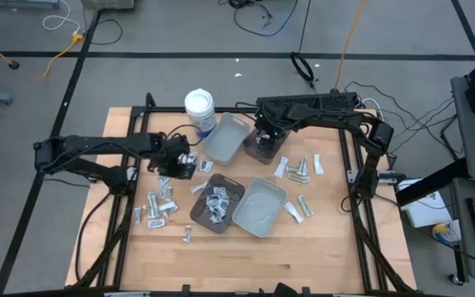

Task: Pick & Place First Aid Supplies
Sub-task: Put the black towelette pack into the top black bin

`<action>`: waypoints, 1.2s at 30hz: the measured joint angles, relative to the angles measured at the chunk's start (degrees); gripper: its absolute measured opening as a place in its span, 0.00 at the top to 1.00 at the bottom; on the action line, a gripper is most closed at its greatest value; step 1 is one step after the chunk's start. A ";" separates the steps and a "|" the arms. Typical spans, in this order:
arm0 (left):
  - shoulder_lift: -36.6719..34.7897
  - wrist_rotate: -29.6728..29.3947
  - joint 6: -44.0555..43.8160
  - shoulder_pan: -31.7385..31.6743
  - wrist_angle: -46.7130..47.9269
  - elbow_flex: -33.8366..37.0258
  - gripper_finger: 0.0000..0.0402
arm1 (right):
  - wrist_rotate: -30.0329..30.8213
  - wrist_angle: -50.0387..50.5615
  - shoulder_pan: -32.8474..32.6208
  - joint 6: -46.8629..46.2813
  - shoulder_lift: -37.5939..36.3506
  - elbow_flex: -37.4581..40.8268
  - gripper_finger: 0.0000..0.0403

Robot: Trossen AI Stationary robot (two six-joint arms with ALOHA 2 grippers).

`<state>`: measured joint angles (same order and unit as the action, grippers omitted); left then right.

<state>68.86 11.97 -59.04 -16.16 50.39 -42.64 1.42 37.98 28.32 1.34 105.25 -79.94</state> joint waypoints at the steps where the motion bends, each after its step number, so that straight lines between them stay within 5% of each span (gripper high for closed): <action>1: -0.24 -0.22 -0.09 0.00 1.80 0.01 0.62 | 0.01 0.00 0.00 0.43 0.00 0.00 0.25; 13: -0.78 -9.84 -1.10 -2.35 13.48 0.73 0.62 | -0.01 -0.02 0.00 1.53 0.00 0.00 0.26; 36: -0.59 -13.13 -2.66 -2.89 -1.96 14.44 0.67 | -0.16 -0.02 -0.04 1.53 0.00 -0.02 0.27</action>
<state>68.27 -1.15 -61.70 -19.05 48.43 -28.21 1.26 37.95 28.27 2.87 105.25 -79.96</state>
